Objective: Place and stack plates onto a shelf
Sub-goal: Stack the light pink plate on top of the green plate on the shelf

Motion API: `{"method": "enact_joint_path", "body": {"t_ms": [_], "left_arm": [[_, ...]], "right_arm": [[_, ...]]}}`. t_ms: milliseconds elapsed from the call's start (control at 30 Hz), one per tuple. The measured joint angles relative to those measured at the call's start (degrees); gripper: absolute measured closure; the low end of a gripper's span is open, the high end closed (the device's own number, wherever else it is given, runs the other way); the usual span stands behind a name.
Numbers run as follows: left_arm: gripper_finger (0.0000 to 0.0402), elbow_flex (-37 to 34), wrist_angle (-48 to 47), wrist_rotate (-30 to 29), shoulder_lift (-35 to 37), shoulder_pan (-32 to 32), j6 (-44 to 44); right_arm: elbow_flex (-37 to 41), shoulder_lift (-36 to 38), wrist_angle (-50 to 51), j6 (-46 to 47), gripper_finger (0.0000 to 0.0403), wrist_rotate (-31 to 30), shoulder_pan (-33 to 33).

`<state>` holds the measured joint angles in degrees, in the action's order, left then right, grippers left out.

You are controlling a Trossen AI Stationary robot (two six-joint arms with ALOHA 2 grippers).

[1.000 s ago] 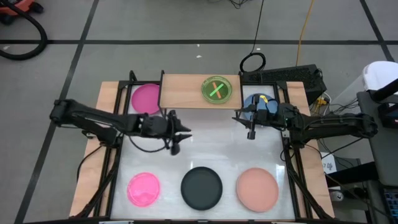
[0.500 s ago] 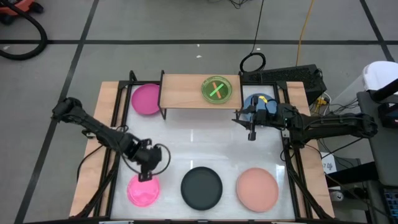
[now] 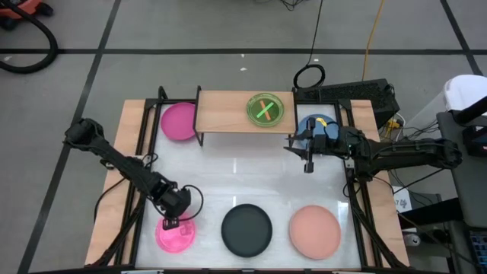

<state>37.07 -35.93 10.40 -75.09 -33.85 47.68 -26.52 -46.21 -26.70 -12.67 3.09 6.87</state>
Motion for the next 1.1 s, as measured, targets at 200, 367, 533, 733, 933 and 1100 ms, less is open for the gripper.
{"method": "enact_joint_path", "body": {"t_ms": [200,367,533,733,933,1100], "left_arm": [[0.0298,-2.21,0.31,-0.53,0.02,0.16,-0.48],[0.0298,-4.41,0.90,-0.53,0.02,0.18,0.26],[0.0298,-5.92,3.49,-0.37,0.22,0.18,1.11],[0.0314,-5.98,3.87,-0.43,0.15,0.19,1.12],[0.0371,-6.03,4.55,-0.56,0.07,0.24,-0.03],[0.0396,-4.82,4.98,0.30,-0.09,2.18,-1.93]], "right_arm": [[0.00,0.01,0.00,0.00,0.0280,0.00,0.00],[0.00,0.02,0.02,0.05,0.0280,0.00,0.00],[0.00,0.02,0.04,0.66,0.0280,0.00,-0.01],[-0.02,0.02,0.04,0.66,0.0280,0.00,0.00],[-0.02,0.02,0.04,0.66,0.0280,-0.01,-0.01],[-0.02,0.00,-0.51,0.65,0.0280,-0.02,0.00]]}}
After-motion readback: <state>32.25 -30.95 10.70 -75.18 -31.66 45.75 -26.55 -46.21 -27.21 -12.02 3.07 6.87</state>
